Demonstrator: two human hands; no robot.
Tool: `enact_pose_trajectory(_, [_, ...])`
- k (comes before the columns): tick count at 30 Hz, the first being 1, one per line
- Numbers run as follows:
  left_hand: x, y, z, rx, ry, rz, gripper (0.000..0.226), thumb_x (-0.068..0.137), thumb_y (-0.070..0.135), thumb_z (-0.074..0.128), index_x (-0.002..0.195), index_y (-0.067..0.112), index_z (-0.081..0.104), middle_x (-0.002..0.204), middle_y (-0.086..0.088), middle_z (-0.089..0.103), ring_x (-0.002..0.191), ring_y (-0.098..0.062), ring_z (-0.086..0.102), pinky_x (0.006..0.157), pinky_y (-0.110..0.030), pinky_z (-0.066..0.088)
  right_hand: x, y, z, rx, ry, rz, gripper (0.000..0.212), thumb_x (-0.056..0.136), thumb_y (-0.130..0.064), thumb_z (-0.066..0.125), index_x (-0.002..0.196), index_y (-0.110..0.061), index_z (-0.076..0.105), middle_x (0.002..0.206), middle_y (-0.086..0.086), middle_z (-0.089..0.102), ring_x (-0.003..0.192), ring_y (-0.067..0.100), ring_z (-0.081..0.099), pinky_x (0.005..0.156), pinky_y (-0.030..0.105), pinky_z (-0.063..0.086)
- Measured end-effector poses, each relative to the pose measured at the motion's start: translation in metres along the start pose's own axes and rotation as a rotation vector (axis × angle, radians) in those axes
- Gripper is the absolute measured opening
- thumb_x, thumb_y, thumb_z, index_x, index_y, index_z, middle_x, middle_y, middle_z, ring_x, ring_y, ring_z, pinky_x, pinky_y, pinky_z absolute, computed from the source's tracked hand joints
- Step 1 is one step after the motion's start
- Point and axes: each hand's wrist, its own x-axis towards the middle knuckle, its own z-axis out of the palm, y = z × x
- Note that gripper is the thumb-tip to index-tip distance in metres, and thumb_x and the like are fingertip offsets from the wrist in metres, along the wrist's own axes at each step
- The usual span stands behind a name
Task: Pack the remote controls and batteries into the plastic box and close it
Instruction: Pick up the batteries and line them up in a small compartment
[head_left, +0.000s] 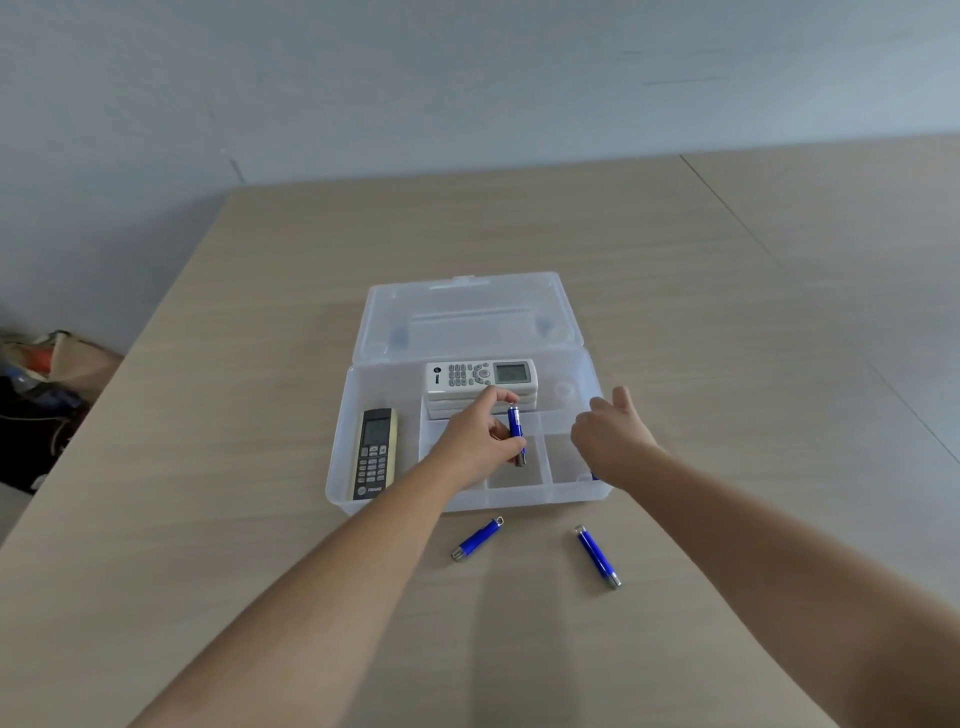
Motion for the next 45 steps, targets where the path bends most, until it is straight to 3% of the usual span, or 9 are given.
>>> enact_pose_trajectory(6, [0.016, 0.026, 0.021, 0.138, -0.034, 0.057, 0.048, 0.083, 0.013, 0.068, 0.126, 0.02, 0.049, 0.084, -0.001, 0.064, 0.073, -0.016, 0.062, 0.071, -0.025, 0.049, -0.018, 0.033, 0.011, 0.63, 0.237, 0.179, 0.03, 0.088, -0.02, 0.055, 0.117, -0.024, 0.059, 0.108, -0.005, 0.065, 0.095, 0.017, 0.055, 0.088, 0.028, 0.032])
enact_pose_trajectory(11, [0.03, 0.042, 0.055, 0.427, -0.115, 0.037, 0.044, 0.082, 0.011, 0.062, 0.124, 0.012, 0.049, 0.104, -0.012, 0.066, 0.088, -0.026, 0.061, 0.078, -0.034, 0.05, -0.036, 0.036, 0.021, 1.265, 0.105, 0.354, 0.035, 0.082, -0.014, 0.066, 0.115, -0.017, 0.056, 0.087, 0.0, 0.064, 0.072, 0.016, 0.058, 0.053, 0.022, 0.045])
enact_pose_trajectory(16, [0.044, 0.05, 0.089, 0.623, -0.09, -0.122, 0.029, 0.088, 0.003, 0.053, 0.117, 0.002, 0.057, 0.119, -0.015, 0.062, 0.111, -0.03, 0.061, 0.084, -0.032, 0.048, -0.04, 0.033, 0.038, 1.411, 0.084, 0.358, 0.029, 0.082, -0.011, 0.068, 0.11, -0.011, 0.062, 0.072, -0.001, 0.067, 0.065, 0.011, 0.062, 0.072, 0.035, 0.054])
enact_pose_trajectory(22, [0.057, 0.051, 0.105, 0.573, -0.136, -0.263, 0.031, 0.095, 0.008, 0.044, 0.12, -0.003, 0.056, 0.129, -0.013, 0.059, 0.127, -0.025, 0.053, 0.078, -0.024, 0.034, -0.041, 0.033, 0.044, 1.451, 0.103, 0.325, 0.022, 0.083, -0.012, 0.067, 0.104, -0.014, 0.061, 0.074, 0.002, 0.069, 0.071, 0.018, 0.063, 0.08, 0.042, 0.055])
enact_pose_trajectory(27, [0.061, 0.046, 0.102, 0.572, -0.112, -0.291, 0.018, 0.093, 0.005, 0.046, 0.099, 0.0, 0.062, 0.095, -0.008, 0.063, 0.079, -0.02, 0.058, 0.073, -0.025, 0.037, -0.043, 0.034, 0.046, 1.466, 0.111, 0.314, 0.02, 0.082, -0.013, 0.068, 0.099, -0.019, 0.059, 0.073, 0.002, 0.069, 0.068, 0.017, 0.062, 0.079, 0.043, 0.055])
enact_pose_trajectory(29, [0.059, 0.045, 0.097, 0.583, -0.078, -0.266, 0.017, 0.092, 0.002, 0.044, 0.094, 0.005, 0.061, 0.082, -0.006, 0.056, 0.065, -0.019, 0.047, 0.073, -0.024, 0.034, -0.043, 0.034, 0.044, 1.465, 0.102, 0.32, 0.021, 0.082, -0.014, 0.068, 0.101, -0.018, 0.059, 0.076, 0.005, 0.07, 0.071, 0.019, 0.064, 0.077, 0.041, 0.055])
enact_pose_trajectory(33, [0.048, 0.045, 0.083, 0.561, 0.008, -0.165, 0.029, 0.089, 0.003, 0.045, 0.112, 0.004, 0.063, 0.117, -0.012, 0.062, 0.101, -0.03, 0.063, 0.081, -0.032, 0.051, -0.05, 0.032, 0.039, 1.33, 0.173, 0.349, 0.015, 0.086, -0.023, 0.064, 0.099, -0.018, 0.06, 0.075, 0.005, 0.069, 0.073, 0.021, 0.062, 0.056, 0.026, 0.046])
enact_pose_trajectory(38, [0.0, 0.033, 0.058, 0.589, 0.251, 0.094, 0.015, 0.083, 0.014, 0.049, 0.092, 0.011, 0.061, 0.087, -0.008, 0.07, 0.083, -0.03, 0.063, 0.066, -0.031, 0.047, -0.075, 0.016, 0.043, 0.988, 0.441, 0.447, 0.027, 0.089, -0.029, 0.053, 0.066, -0.015, 0.048, 0.047, -0.004, 0.046, 0.047, 0.017, 0.041, 0.047, 0.025, 0.033])
enact_pose_trajectory(45, [-0.066, -0.044, 0.042, 0.82, 0.195, 0.169, 0.02, 0.083, 0.031, 0.047, 0.085, 0.014, 0.058, 0.072, -0.004, 0.066, 0.063, -0.025, 0.055, 0.057, -0.025, 0.037, -0.093, -0.034, 0.062, 0.946, 0.12, 0.39, 0.026, 0.084, -0.044, 0.054, 0.086, -0.018, 0.058, 0.078, 0.001, 0.067, 0.075, 0.022, 0.061, 0.062, 0.03, 0.048])
